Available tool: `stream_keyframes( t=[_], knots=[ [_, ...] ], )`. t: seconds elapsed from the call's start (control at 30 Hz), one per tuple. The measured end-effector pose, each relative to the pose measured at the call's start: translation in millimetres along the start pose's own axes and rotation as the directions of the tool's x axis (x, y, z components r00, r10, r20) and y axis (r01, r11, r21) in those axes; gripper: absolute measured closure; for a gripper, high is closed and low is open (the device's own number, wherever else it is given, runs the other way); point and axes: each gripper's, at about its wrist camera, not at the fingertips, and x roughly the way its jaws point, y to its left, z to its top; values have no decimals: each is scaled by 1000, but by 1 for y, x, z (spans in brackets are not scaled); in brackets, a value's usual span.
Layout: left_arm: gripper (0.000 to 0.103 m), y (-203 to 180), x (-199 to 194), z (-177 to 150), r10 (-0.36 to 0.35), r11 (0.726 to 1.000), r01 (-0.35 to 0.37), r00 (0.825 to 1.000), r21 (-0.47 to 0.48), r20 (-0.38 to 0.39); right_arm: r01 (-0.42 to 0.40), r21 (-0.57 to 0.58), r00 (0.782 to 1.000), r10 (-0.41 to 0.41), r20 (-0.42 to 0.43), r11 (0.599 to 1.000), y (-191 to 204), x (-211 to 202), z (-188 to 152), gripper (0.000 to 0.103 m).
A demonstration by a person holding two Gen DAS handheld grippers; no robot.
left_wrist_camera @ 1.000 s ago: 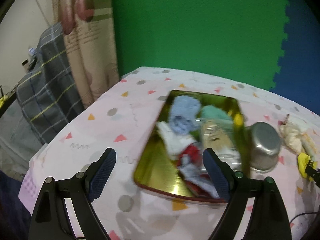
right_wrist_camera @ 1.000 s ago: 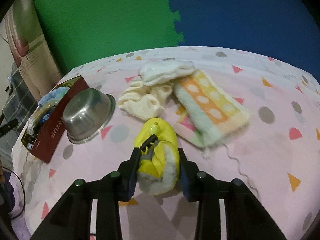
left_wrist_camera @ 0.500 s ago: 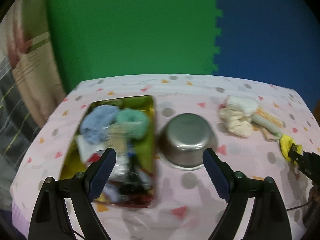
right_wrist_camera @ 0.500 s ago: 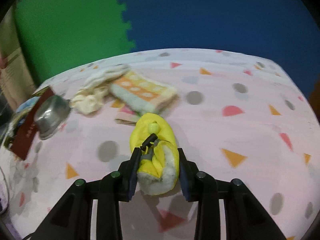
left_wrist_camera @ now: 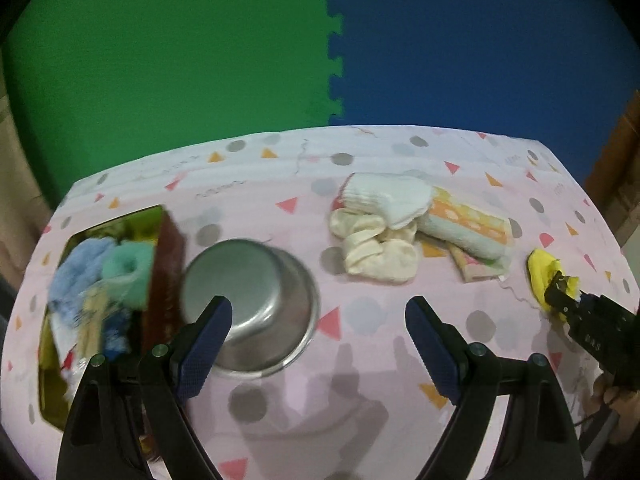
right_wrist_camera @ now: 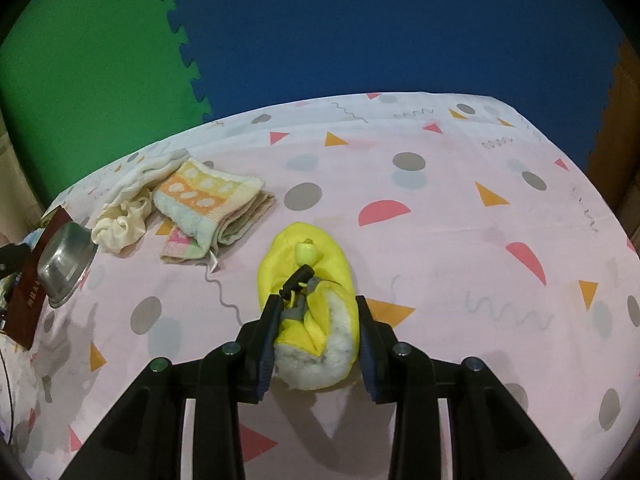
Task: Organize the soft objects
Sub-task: 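Grasp the cream scrunchie with the left gripper while the right holds the yellow slipper, then carry the cream scrunchie into the gold tin and open the left gripper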
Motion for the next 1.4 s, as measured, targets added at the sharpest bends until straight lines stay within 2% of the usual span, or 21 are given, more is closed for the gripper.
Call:
stream_keyframes(
  t=[0.07, 0.2, 0.63, 0.67, 0.7, 0.73, 0.8, 0.83, 1.0, 1.4],
  knots=[
    [19, -5, 14, 7, -17, 1000, 17, 1000, -2, -24, -2, 2, 1000, 2, 0, 1000, 0, -1, -1, 68],
    [46, -13, 43, 17, -58, 998, 55, 994, -31, -93, -5, 4, 1000, 5, 0, 1000, 0, -1, -1, 68],
    [47, -27, 85, 38, -92, 995, 86, 987, -46, -133, -42, 34, 999, 42, -2, 999, -6, -1, -2, 68],
    [54, -28, 89, 39, -103, 994, 96, 985, -50, -140, -44, 36, 999, 44, -2, 998, -6, -1, -2, 68],
    [66, -28, 92, 39, -114, 993, 107, 982, -54, -151, -46, 37, 999, 46, -2, 998, -7, -1, -2, 68],
    [70, -29, 94, 39, -134, 990, 125, 977, -59, -166, -49, 40, 999, 50, -2, 998, -7, 0, -2, 68],
    [86, -30, 96, 37, -158, 987, 149, 972, -64, -174, -51, 41, 999, 51, -2, 998, -7, 0, -2, 68],
    [90, -31, 96, 36, -164, 986, 156, 970, -60, -177, -50, 41, 999, 50, -2, 998, -7, 0, -2, 68],
    [94, -35, 83, 30, -185, 983, 182, 969, -38, -164, -52, 42, 999, 52, -2, 998, -7, 1, -2, 68],
    [94, -35, 38, 12, -204, 978, 207, 966, 4, -156, -54, 45, 999, 54, -1, 998, -7, 1, -2, 68]
  ],
)
